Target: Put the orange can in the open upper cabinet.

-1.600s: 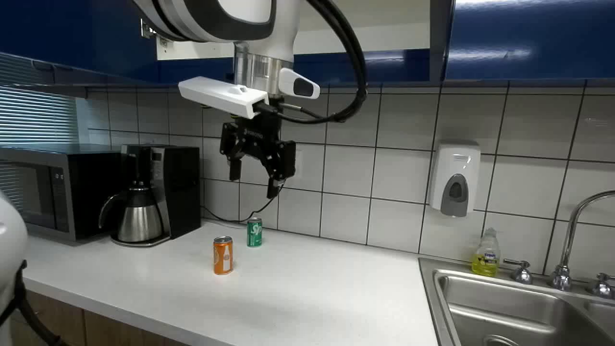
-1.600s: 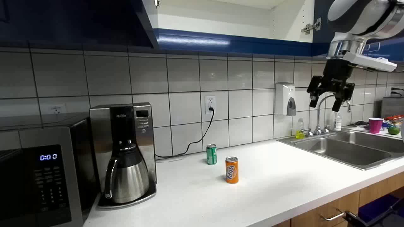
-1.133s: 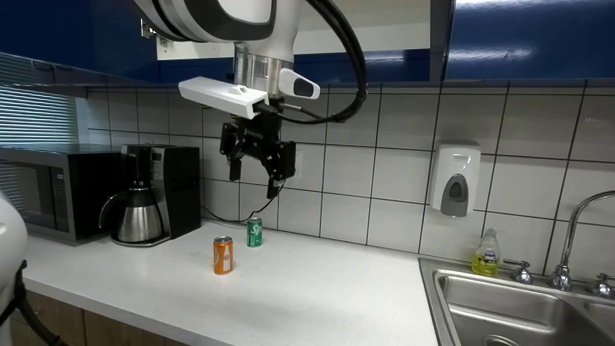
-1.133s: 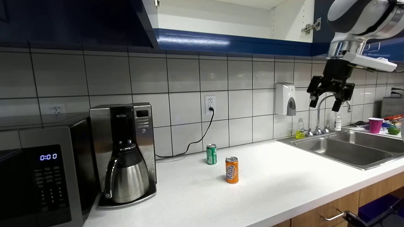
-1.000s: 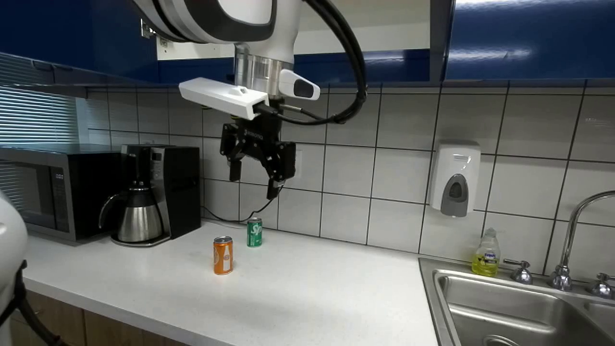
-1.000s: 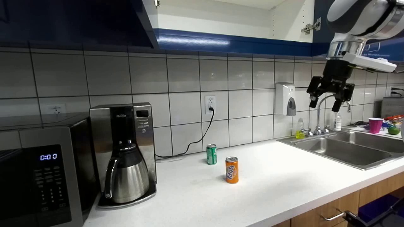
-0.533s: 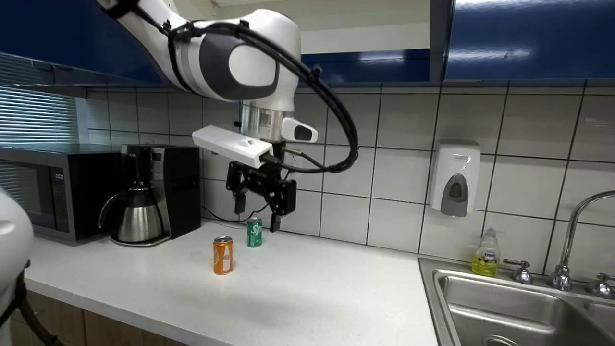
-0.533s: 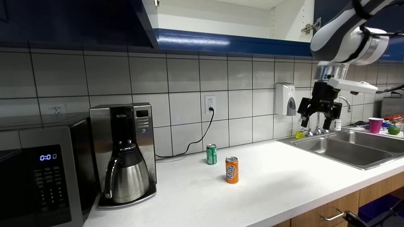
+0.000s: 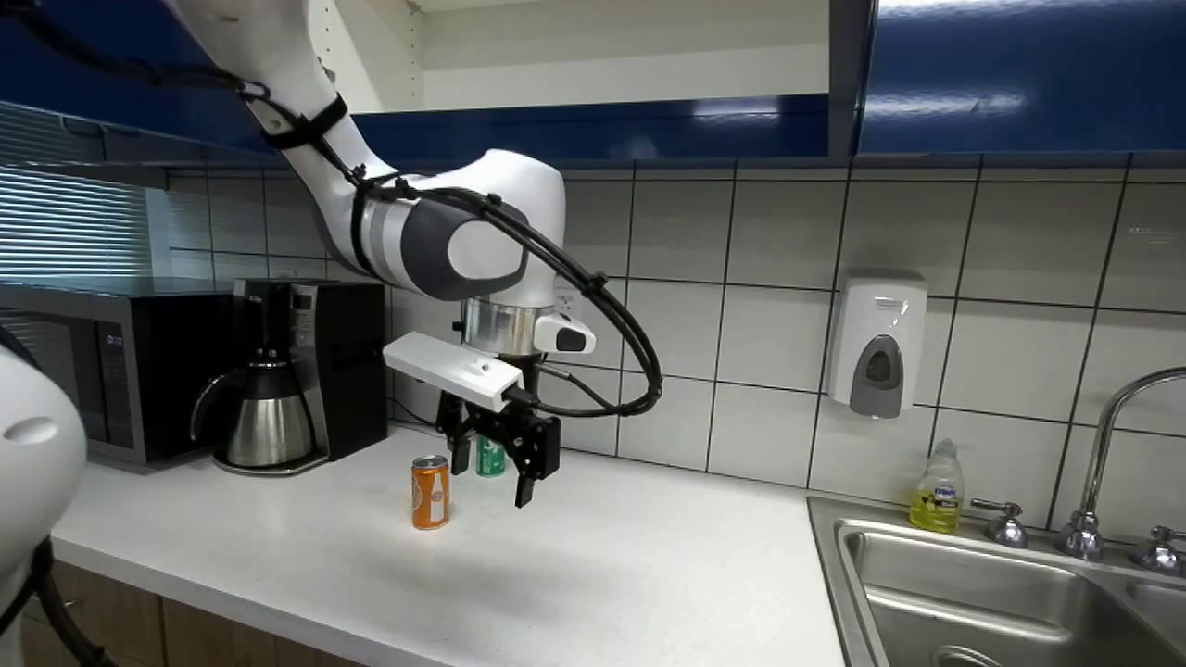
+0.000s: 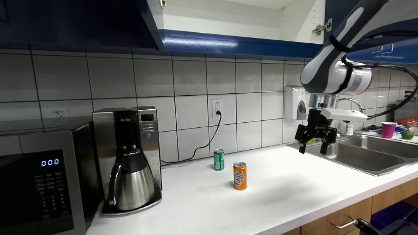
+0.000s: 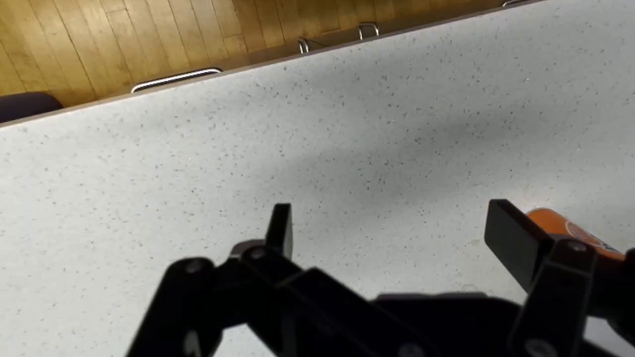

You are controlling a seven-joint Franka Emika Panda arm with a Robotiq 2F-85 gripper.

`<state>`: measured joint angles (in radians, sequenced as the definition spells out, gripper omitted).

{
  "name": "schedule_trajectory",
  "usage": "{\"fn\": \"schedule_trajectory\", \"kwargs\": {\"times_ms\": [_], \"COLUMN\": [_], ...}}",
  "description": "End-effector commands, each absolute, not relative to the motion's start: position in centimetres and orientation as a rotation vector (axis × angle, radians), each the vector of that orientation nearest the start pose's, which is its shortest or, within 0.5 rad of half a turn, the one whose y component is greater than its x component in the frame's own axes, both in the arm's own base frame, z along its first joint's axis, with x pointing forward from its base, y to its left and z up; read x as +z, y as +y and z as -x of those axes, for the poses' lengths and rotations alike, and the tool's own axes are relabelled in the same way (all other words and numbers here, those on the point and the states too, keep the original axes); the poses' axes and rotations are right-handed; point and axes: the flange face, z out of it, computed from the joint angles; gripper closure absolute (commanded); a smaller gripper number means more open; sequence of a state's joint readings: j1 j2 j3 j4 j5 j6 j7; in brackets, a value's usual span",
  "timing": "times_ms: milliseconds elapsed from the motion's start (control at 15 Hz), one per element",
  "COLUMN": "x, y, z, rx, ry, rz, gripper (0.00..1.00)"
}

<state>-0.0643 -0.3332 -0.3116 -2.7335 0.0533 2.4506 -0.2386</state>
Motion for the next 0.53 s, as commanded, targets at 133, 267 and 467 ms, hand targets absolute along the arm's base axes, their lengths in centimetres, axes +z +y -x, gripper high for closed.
{"fn": "schedule_trajectory", "kwargs": {"times_ms": [133, 267, 467], "x": [28.7, 27.4, 25.7], "y": [-11.2, -10.3, -9.0], "z": [-38.9, -39.4, -40.0], "rx": [-0.094, -0.084, -0.075], "ry": [0.136, 0.103, 0.045], "rz": [3.021, 3.023, 3.024], "gripper": [0.0, 0.0, 0.0]}}
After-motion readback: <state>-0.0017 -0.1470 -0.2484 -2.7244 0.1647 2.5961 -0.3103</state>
